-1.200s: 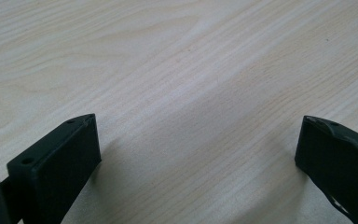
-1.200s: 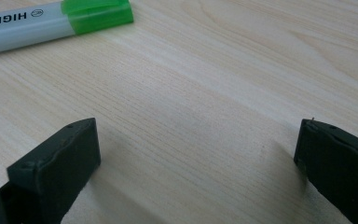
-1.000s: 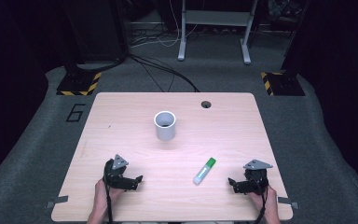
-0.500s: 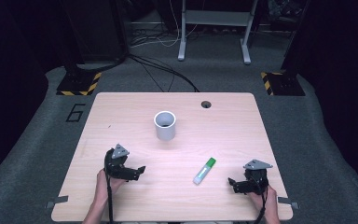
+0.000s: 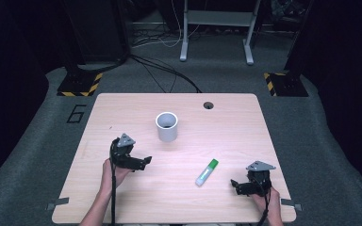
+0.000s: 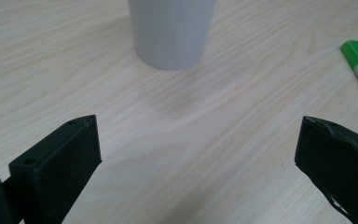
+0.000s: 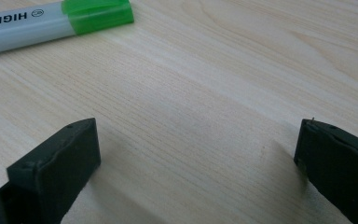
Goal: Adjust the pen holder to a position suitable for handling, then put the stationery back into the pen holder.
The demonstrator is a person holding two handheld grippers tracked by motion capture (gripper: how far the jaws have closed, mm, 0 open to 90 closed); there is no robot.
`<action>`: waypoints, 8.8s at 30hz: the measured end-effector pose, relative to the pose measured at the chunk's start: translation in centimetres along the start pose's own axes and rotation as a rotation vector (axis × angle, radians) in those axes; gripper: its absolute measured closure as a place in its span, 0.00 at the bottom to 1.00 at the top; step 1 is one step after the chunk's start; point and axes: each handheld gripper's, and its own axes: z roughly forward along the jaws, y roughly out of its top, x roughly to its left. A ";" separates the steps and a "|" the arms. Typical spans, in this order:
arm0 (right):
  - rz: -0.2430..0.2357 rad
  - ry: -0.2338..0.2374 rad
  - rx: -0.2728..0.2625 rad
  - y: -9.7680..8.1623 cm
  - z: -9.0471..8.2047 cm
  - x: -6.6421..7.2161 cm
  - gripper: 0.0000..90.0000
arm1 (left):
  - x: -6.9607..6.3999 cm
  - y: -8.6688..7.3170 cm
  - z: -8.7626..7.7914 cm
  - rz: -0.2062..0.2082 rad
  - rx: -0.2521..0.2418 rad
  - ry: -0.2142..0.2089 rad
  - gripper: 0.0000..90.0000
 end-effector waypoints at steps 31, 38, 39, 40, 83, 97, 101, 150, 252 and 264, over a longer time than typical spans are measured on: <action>-0.001 0.002 0.000 0.0 0.0 0.0 0.00 | 1.1 10.3 3.3 0.046 -0.034 -0.076 0.00; -0.002 0.001 -0.001 0.0 0.0 0.0 0.00 | 1.3 12.5 4.4 0.066 -0.039 -0.081 0.00; -0.002 0.002 -0.001 0.0 0.0 0.0 0.00 | 1.4 12.7 4.7 0.071 -0.035 -0.075 0.00; -0.002 0.002 -0.001 0.0 0.0 0.0 0.00 | 1.4 12.9 4.9 0.079 -0.028 -0.067 0.00; -0.005 0.006 -0.003 0.0 0.0 0.1 0.00 | 2.9 11.3 12.6 0.043 0.097 -0.082 0.00; -0.003 0.009 -0.002 0.0 0.0 0.1 0.00 | 2.3 11.2 12.5 0.073 0.106 -0.067 0.06; -0.002 0.009 -0.002 0.0 0.0 0.1 0.00 | 1.7 11.1 12.3 0.092 0.109 -0.071 0.06; -0.001 0.009 -0.001 0.0 0.0 0.1 0.00 | -6.2 7.6 9.2 0.098 0.075 -0.087 0.06; 0.140 -0.030 0.145 8.1 4.7 7.1 0.64 | -2.8 -9.5 -1.1 -0.026 0.102 0.148 0.00; 0.120 -0.053 0.195 7.6 3.7 7.8 0.63 | -2.9 -9.5 -1.1 -0.033 0.098 0.146 0.00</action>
